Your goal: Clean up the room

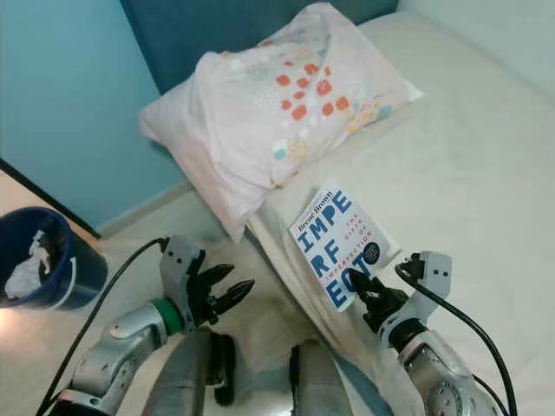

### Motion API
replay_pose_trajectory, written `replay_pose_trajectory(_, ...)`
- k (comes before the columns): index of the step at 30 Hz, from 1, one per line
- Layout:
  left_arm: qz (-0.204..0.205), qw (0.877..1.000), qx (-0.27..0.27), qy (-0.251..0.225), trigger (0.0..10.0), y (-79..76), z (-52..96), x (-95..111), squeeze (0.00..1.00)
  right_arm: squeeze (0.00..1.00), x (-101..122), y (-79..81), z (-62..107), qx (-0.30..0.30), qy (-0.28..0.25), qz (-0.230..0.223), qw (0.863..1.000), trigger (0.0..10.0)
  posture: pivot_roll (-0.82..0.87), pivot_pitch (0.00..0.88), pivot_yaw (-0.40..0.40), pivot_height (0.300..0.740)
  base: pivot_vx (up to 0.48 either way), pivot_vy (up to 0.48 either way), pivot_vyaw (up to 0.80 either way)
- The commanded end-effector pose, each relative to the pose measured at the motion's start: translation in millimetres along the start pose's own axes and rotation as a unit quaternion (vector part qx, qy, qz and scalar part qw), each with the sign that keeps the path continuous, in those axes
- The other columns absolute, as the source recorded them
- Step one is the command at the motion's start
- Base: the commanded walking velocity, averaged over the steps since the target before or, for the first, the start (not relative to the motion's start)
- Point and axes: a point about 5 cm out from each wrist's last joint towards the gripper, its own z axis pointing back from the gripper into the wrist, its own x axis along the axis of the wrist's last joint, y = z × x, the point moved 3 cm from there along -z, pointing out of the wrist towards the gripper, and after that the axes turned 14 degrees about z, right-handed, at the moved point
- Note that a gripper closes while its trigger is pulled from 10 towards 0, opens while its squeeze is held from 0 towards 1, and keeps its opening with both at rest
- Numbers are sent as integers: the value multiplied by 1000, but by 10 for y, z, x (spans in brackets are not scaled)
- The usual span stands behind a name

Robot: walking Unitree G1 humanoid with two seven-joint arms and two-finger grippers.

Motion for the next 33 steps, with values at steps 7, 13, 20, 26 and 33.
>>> replay_pose_trajectory(7, -35, 995, -86, 27, 10000, -199, 157, -78, 0, 0, 75, 21, -2, 14, -16, -11, 1000, 10000, -15, 232, 126, 611, 0, 0, 0)
replay_pose_trajectory(13, -46, 994, -91, 25, 10000, -186, 203, -21, 0, 0, 363, 43, -56, 49, -73, -54, 995, 10000, -11, 229, 121, 611, 0, 0, 0)
replay_pose_trajectory(20, -30, 994, -104, 14, 10000, -215, 220, 55, 0, 0, 779, 115, -134, 142, -117, -60, 981, 10000, -10, 222, 122, 611, 0, 0, 0)
replay_pose_trajectory(26, -27, 995, -101, -1, 10000, -207, 212, 130, 0, 0, 759, -20, -394, 140, -58, 23, 988, 10000, 5, 242, 119, 611, 0, 0, 0)
replay_pose_trajectory(33, -32, 995, -96, -14, 10000, -203, 294, 253, 0, 0, 773, -235, -698, 149, 6, 153, 977, 10000, 59, 282, 78, 611, 0, 0, 0)
